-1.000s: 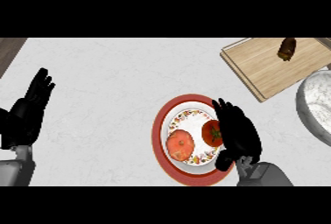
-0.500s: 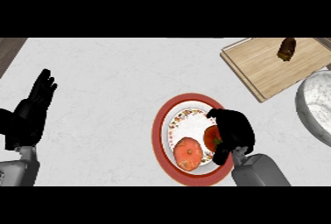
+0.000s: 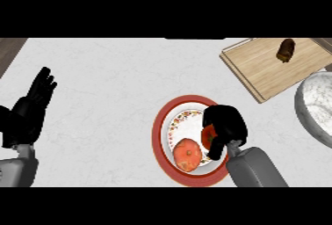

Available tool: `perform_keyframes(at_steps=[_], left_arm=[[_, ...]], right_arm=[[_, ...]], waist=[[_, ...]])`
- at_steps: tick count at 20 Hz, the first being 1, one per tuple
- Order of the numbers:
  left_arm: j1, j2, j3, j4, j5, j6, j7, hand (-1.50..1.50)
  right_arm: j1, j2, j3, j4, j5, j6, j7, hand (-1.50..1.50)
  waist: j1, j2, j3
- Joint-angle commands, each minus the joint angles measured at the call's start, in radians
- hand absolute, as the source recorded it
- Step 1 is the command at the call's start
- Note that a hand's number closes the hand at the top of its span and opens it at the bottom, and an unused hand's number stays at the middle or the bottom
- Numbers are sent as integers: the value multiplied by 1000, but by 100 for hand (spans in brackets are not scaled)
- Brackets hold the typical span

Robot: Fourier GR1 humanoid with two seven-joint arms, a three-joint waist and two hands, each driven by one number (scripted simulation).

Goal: Pick the tomato from the plate and place it in the bowl

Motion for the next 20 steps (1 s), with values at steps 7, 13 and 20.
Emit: perform_keyframes(at_steps=[7, 13, 20], left_arm=[[-21, -17, -1, 22, -26, -1, -2, 0], [-32, 14, 46, -20, -9, -22, 48, 0], [29, -35, 6, -29, -39, 0, 9, 0]], right_arm=[[-109, -30, -255, 124, -74, 68, 140, 150], [-157, -81, -260, -11, -9, 82, 209, 150], [-199, -136, -222, -346, 163, 71, 390, 150]], waist=[[-1, 13, 8], [0, 9, 8], [-12, 1, 7]])
